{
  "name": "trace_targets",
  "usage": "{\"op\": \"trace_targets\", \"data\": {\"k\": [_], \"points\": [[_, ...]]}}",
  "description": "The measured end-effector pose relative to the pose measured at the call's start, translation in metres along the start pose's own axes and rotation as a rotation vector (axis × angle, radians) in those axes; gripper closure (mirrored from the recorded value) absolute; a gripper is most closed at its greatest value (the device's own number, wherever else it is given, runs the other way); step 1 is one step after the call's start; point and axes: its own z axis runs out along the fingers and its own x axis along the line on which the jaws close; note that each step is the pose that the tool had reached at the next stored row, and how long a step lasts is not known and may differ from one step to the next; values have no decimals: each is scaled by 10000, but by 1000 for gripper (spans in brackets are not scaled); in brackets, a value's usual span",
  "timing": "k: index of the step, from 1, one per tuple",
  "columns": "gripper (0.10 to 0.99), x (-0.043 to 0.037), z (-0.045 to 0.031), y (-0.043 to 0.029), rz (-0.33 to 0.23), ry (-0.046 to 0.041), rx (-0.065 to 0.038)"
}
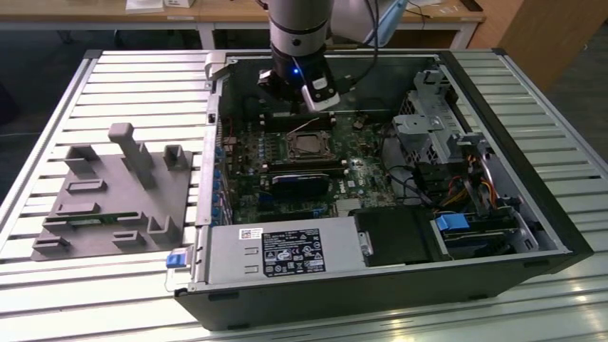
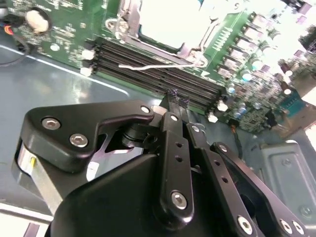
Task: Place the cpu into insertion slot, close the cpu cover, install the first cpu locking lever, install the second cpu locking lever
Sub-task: 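Install the first cpu locking lever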
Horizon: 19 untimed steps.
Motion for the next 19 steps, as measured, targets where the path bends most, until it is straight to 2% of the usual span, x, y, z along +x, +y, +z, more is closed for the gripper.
{"op": "trace_targets", "data": {"k": [5, 6, 7, 10, 19], "points": [[984, 34, 5, -10, -209, -689, -121], [984, 36, 10, -12, -236, -780, -137], [984, 36, 19, -14, -253, -835, -148], [984, 36, 57, -29, -242, -877, -163], [984, -16, 159, -53, 158, -969, -336]]}}
